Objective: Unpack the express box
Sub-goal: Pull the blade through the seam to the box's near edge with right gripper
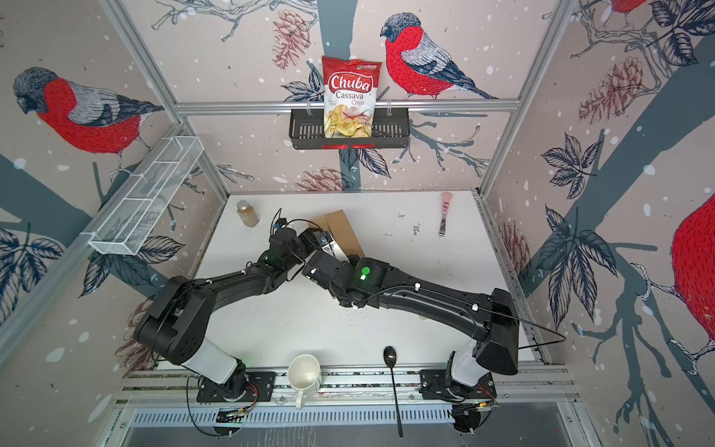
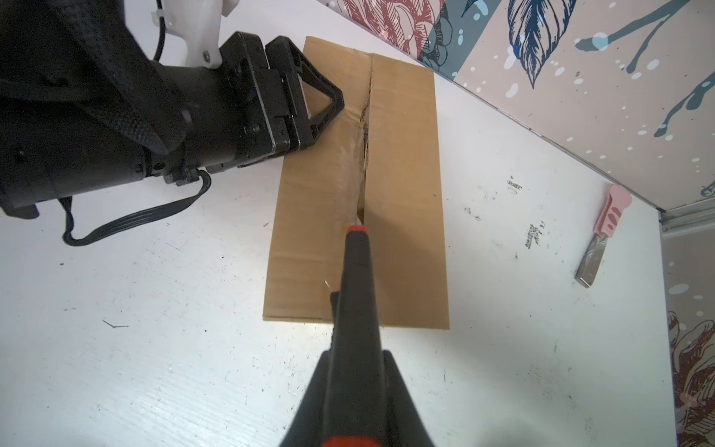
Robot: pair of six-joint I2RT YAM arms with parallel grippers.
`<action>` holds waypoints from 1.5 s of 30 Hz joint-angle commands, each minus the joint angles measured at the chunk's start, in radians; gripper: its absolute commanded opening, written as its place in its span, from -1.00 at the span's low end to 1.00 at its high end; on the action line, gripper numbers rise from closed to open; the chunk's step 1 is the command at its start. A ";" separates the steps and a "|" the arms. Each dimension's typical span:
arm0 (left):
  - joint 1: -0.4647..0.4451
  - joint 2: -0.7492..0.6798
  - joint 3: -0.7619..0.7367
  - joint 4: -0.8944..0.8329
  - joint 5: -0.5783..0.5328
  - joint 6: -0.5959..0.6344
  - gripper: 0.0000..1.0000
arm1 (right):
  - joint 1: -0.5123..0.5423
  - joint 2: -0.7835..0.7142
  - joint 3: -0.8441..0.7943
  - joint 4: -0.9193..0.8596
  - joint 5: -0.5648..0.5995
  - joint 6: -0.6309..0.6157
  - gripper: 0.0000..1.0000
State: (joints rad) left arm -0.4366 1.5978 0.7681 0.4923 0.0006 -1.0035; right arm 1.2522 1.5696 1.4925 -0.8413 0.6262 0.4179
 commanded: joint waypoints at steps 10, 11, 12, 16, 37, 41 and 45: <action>0.004 0.021 -0.001 -0.231 -0.103 -0.013 0.29 | 0.047 -0.027 -0.017 -0.186 -0.031 0.086 -1.00; 0.004 0.020 -0.001 -0.232 -0.106 -0.014 0.29 | 0.051 -0.027 -0.017 -0.190 -0.031 0.091 -1.00; 0.004 0.020 -0.001 -0.233 -0.106 -0.014 0.29 | 0.055 -0.029 -0.017 -0.193 -0.028 0.094 -1.00; 0.004 0.020 -0.001 -0.233 -0.108 -0.015 0.29 | 0.064 -0.036 -0.020 -0.206 -0.023 0.109 -1.00; 0.001 0.015 0.001 -0.241 -0.116 -0.020 0.29 | 0.114 -0.059 -0.017 -0.298 0.013 0.196 -1.00; 0.000 0.019 0.004 -0.244 -0.119 -0.020 0.29 | 0.123 -0.062 -0.013 -0.312 0.018 0.209 -1.00; -0.001 0.021 0.010 -0.250 -0.122 -0.018 0.29 | 0.134 -0.066 -0.005 -0.333 0.024 0.226 -1.00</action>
State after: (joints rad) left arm -0.4412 1.6001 0.7837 0.4664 -0.0067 -1.0161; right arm 1.3746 1.5116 1.4811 -1.0107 0.7029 0.6094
